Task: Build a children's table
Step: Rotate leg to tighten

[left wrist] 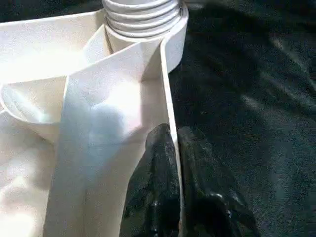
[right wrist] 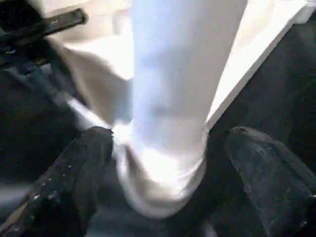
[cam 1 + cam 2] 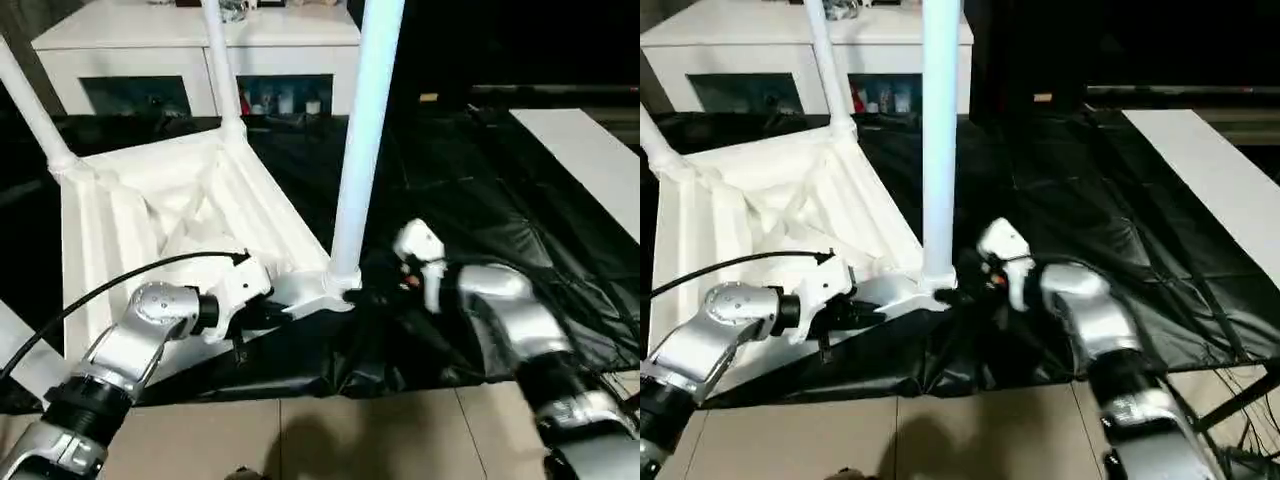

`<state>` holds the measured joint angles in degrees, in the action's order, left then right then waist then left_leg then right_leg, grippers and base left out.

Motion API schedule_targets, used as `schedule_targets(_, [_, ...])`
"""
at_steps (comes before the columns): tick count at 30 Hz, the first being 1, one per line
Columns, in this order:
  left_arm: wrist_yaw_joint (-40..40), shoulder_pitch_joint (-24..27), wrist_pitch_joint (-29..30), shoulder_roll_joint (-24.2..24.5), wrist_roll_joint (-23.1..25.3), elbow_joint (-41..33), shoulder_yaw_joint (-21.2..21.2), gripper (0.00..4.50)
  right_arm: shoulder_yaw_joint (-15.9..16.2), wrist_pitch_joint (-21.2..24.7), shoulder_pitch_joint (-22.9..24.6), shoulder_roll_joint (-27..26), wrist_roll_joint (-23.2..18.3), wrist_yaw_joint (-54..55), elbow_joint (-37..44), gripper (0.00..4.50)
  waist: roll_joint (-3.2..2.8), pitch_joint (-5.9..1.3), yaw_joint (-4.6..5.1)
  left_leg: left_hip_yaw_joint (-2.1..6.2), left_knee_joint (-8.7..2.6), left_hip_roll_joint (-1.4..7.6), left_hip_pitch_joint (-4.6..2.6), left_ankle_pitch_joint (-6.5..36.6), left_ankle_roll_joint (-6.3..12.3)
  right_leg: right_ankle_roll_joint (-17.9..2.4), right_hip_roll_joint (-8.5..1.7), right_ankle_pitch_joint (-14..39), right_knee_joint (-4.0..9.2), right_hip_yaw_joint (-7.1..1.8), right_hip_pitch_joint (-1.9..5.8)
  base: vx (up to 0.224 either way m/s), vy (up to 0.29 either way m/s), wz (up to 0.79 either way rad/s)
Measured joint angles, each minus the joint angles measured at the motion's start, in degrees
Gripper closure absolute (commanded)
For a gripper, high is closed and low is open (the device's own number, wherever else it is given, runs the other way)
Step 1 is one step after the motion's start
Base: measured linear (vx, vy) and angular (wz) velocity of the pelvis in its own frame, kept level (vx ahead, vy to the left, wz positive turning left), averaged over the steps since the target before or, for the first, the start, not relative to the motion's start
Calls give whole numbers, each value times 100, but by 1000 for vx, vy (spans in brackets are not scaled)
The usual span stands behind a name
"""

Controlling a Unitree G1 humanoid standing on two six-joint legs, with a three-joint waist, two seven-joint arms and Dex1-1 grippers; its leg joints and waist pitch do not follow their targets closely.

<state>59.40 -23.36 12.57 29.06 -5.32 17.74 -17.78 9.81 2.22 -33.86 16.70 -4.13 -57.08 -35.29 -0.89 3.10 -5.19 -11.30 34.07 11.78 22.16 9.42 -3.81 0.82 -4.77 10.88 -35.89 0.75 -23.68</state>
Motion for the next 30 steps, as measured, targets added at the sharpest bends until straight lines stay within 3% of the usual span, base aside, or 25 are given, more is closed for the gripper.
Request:
schedule_targets(8, [108,-4,1,-59,-31,-20,-1,450,187,-147,-276,-119,159,28,-473,12,9,1,-16,-16,-1,-1,1,0,1,7,-19,5,-1,6,30,0,0,0])
schedule_targets(9, [108,-4,1,-65,-27,-21,1,450,187,-165,-307,-130,161,7,-566,37,12,1,-17,-16,-2,-1,2,0,1,10,-20,7,-1,6,30,0,0,0])
schedule_targets(12, [109,-4,1,-69,-10,-25,11,450,189,-196,-350,-136,186,-91,-729,44,18,3,-15,-17,-2,-2,3,0,1,15,-23,9,-1,8,31,0,0,0])
schedule_targets(25, [122,3,1,-36,49,-28,55,450,229,-494,-536,-161,205,-380,-1124,167,32,3,-2,-17,-2,-4,5,0,1,17,-28,11,0,10,30,0,0,0])
schedule_targets(30, [-245,-139,179,-216,167,148,115,450,183,-462,-651,-329,283,209,-1373,176,54,1,12,-16,-10,-4,-2,0,1,18,-28,11,0,12,30,0,0,0])
